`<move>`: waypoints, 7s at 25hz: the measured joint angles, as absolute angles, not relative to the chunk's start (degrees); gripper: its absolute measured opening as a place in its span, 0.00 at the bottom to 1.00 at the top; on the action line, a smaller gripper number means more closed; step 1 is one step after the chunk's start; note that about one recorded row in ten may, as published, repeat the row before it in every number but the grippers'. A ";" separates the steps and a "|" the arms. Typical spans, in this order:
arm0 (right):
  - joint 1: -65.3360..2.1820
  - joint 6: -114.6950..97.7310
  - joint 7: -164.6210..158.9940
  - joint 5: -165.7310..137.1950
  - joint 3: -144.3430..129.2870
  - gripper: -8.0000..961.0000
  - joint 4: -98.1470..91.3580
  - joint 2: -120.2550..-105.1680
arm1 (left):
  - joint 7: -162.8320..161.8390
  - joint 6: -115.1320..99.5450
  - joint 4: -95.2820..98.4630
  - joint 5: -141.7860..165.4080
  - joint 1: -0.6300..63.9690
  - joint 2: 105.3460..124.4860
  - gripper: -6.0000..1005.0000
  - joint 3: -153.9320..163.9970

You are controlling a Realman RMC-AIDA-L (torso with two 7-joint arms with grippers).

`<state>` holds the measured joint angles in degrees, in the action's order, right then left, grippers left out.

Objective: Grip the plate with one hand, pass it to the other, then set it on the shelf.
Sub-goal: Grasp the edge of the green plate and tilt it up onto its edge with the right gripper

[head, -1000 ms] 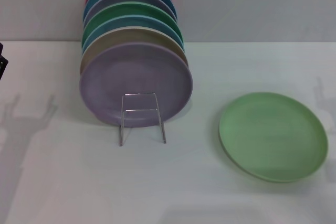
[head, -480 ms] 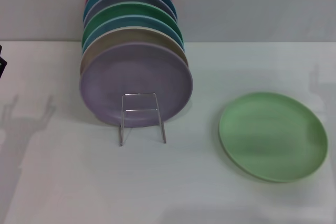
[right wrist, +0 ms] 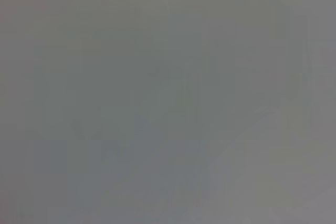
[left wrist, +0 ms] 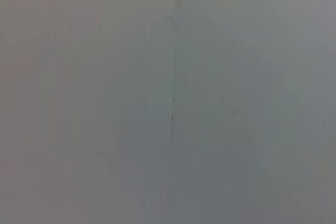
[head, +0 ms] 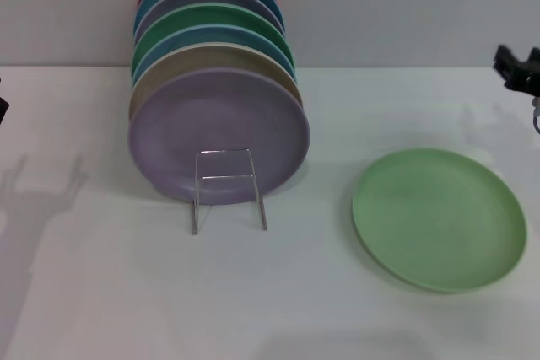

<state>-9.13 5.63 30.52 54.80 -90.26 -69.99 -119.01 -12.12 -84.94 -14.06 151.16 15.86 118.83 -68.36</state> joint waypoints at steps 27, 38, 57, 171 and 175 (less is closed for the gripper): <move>-17.53 74.15 30.40 50.51 -53.54 0.62 -76.74 -115.92 | -12.63 -85.41 -14.35 151.08 15.56 118.83 0.86 -68.80; -22.97 83.17 26.96 45.67 -48.79 0.79 -71.28 -112.88 | -12.66 -85.78 -14.29 151.08 15.28 118.94 0.86 -68.91; -27.31 83.82 26.86 37.83 -48.08 0.78 -62.41 -111.11 | -13.26 -86.44 -14.77 151.09 15.20 119.00 0.86 -68.86; -34.41 73.13 34.03 30.43 -47.60 0.04 -51.00 -114.00 | -13.44 -89.34 -14.51 150.36 14.72 118.74 0.86 -69.78; -33.35 72.29 35.63 30.89 -47.08 0.04 -54.13 -115.29 | -13.44 -89.34 -14.51 150.37 14.69 118.74 0.86 -69.78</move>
<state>-33.35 72.29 35.63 30.89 -47.08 -54.13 -115.29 -13.44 -89.34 -14.51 150.37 14.69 118.74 -69.78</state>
